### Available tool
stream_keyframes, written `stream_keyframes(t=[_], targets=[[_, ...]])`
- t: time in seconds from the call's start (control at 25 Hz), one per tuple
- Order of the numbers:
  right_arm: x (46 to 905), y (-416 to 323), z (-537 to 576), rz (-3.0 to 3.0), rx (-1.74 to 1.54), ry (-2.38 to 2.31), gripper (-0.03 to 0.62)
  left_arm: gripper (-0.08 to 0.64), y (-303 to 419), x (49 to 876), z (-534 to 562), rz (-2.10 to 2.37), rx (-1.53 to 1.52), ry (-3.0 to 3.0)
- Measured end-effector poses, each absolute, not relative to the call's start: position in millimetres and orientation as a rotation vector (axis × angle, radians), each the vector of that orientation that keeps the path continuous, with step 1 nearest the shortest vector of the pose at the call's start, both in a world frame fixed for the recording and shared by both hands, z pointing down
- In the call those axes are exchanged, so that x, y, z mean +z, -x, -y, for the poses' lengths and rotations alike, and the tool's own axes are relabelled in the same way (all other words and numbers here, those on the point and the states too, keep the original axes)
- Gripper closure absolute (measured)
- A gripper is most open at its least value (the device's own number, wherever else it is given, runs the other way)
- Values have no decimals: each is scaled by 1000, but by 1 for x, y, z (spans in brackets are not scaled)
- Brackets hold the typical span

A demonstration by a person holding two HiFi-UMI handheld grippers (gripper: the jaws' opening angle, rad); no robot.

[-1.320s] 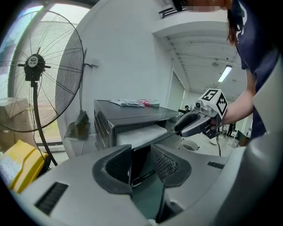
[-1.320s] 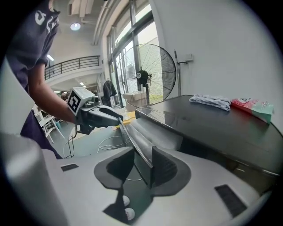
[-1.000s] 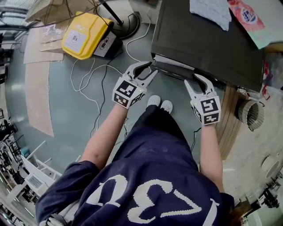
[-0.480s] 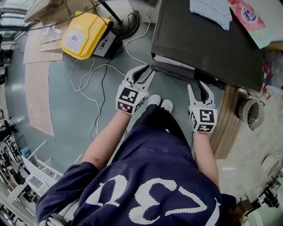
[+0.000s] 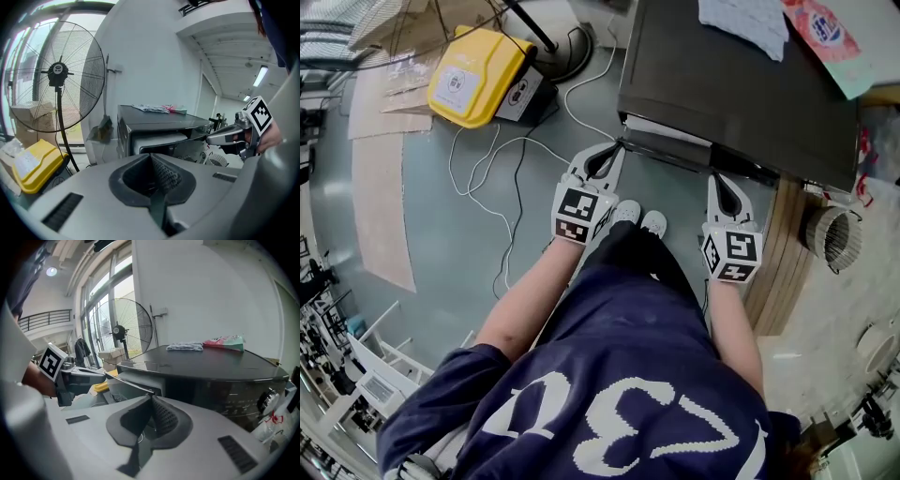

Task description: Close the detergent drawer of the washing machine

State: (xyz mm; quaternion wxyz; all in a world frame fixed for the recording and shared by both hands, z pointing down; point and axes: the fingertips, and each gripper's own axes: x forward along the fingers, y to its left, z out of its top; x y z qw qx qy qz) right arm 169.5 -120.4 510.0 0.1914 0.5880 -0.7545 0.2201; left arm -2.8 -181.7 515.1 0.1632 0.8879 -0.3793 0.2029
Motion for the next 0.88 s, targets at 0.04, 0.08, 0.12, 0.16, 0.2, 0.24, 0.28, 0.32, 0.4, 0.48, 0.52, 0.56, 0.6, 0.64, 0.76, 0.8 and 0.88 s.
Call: stream_keyframes(t=[0.04,0.08,0.12,0.16,0.2,0.24,0.28,0.32,0.4,0.48,0.52,0.56,0.6,0.64,0.76,0.8,0.88], targets=[[510,-170,121,2114,613,-1650,575,540,3,515,182,1086,576,-2529],[510,-169,121,2110,607,-1648,575,540,3,515,182,1090,575,-2527],[510,-169,121,2108,602,-1647,575,540,3,515,182,1095,575,-2526],[510,-169,121,2108,599,-1648,575,540,3,516,182,1100,575,-2525],[510,-169,121,2108,599,-1649,575,540,3,516,182,1105,575,-2524],[510,-169,122,2109,599,-1652,575,540,3,516,183,1109,575,-2523],[509,-170,123,2108,599,-1656,575,540,3,516,184,1114,576,-2523],[509,-170,125,2106,600,-1662,575,540,2,516,186,1119,579,-2521],[509,-172,133,2101,611,-1677,575,540,0,516,195,1134,586,-2516],[507,-169,142,2113,612,-1671,577,540,-1,515,205,1150,588,-2509],[505,-165,146,2122,599,-1656,577,540,-2,515,209,1154,586,-2506],[504,-162,150,2129,584,-1641,577,540,-3,515,212,1155,585,-2505],[504,-159,153,2130,576,-1633,577,540,-4,514,213,1155,586,-2507],[504,-158,156,2127,578,-1633,577,540,-4,514,214,1154,586,-2508],[509,-162,156,2103,612,-1659,577,540,-5,515,215,1150,586,-2509],[510,-164,156,2099,621,-1667,577,540,-5,515,215,1150,585,-2509],[511,-166,157,2099,625,-1681,577,540,-6,515,217,1152,581,-2510]])
